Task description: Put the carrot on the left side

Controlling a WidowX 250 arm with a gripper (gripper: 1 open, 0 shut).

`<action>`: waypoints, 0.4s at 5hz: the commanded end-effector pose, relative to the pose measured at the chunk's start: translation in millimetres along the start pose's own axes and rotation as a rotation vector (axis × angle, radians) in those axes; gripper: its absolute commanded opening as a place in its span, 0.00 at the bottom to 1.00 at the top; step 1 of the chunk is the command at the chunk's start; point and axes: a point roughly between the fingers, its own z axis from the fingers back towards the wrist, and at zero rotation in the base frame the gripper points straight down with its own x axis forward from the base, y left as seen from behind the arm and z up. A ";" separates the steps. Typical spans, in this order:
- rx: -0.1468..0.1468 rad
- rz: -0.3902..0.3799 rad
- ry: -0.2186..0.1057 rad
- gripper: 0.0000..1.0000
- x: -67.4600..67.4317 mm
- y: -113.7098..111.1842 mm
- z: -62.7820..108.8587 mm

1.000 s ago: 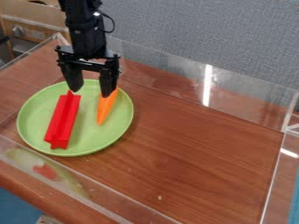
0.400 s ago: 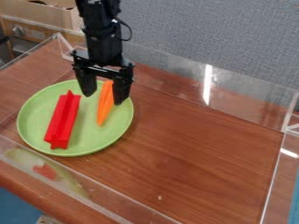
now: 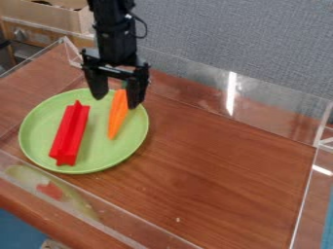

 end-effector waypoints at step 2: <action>0.017 0.052 -0.038 1.00 6.0 17.8 21.6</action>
